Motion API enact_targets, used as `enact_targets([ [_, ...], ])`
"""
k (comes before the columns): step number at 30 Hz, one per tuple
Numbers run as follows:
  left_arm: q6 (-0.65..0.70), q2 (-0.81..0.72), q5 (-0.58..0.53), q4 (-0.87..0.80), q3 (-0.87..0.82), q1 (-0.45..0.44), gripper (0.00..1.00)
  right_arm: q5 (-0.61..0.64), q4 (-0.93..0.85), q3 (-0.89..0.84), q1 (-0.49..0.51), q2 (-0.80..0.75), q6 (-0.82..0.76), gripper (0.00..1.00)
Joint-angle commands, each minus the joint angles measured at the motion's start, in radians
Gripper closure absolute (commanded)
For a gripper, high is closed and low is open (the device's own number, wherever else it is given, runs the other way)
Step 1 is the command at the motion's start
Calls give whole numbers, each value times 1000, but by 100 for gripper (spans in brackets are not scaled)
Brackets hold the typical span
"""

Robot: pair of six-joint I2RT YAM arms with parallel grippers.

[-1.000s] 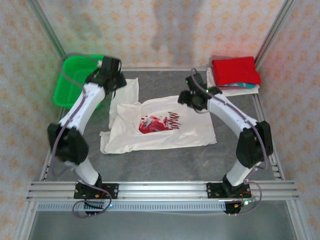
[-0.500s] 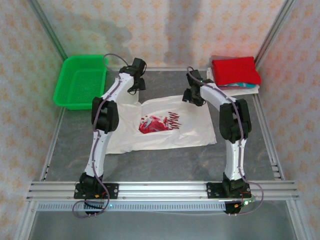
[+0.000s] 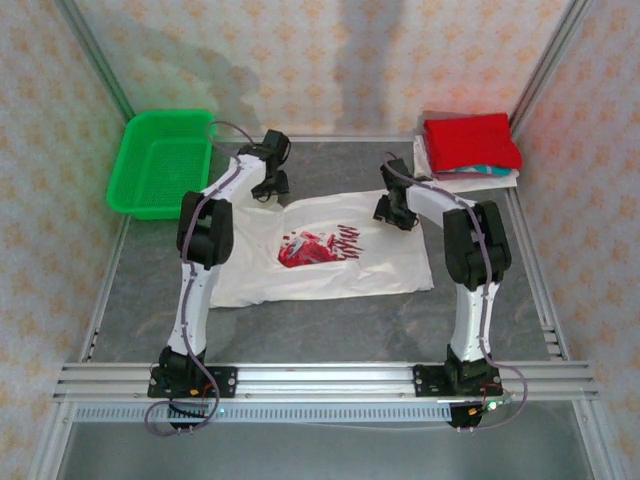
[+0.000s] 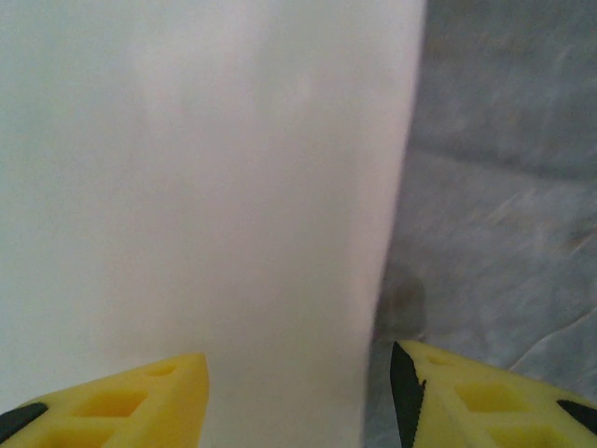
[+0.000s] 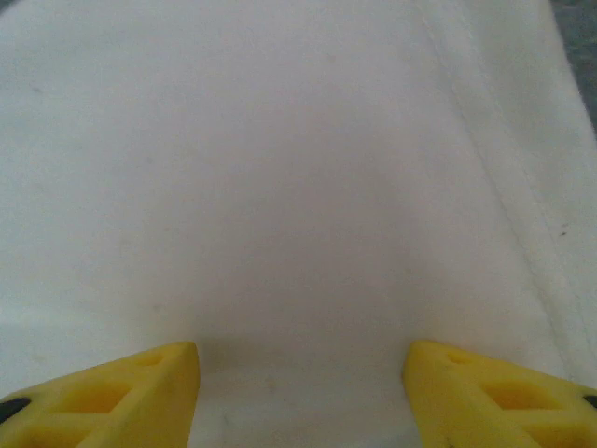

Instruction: Fold and stack the t-shirts

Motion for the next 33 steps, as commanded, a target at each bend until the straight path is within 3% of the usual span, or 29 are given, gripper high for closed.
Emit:
enact_targets([
  [1,-31,-162,2,87,-95,-16,45,29,-58,-89,-16,-32,34,39],
  [6,-41,-289,4,132,-208,-24,45,51,-66,-151,-42,-89,37,39],
  [10,-8,-303,-35,96,-143,-21,44,65,-79,-158,-74,-99,31,39],
  [16,26,-97,-69,-67,214,4,43,51,-75,-187,-127,-118,23,38],
  [21,1,119,-77,-133,496,23,42,-35,-33,-225,-129,-164,10,39],
  [27,-54,243,4,29,569,72,40,-7,-66,-246,-140,-211,8,38],
  [33,-62,306,-26,139,601,103,34,-65,-39,-284,-145,-230,22,38],
])
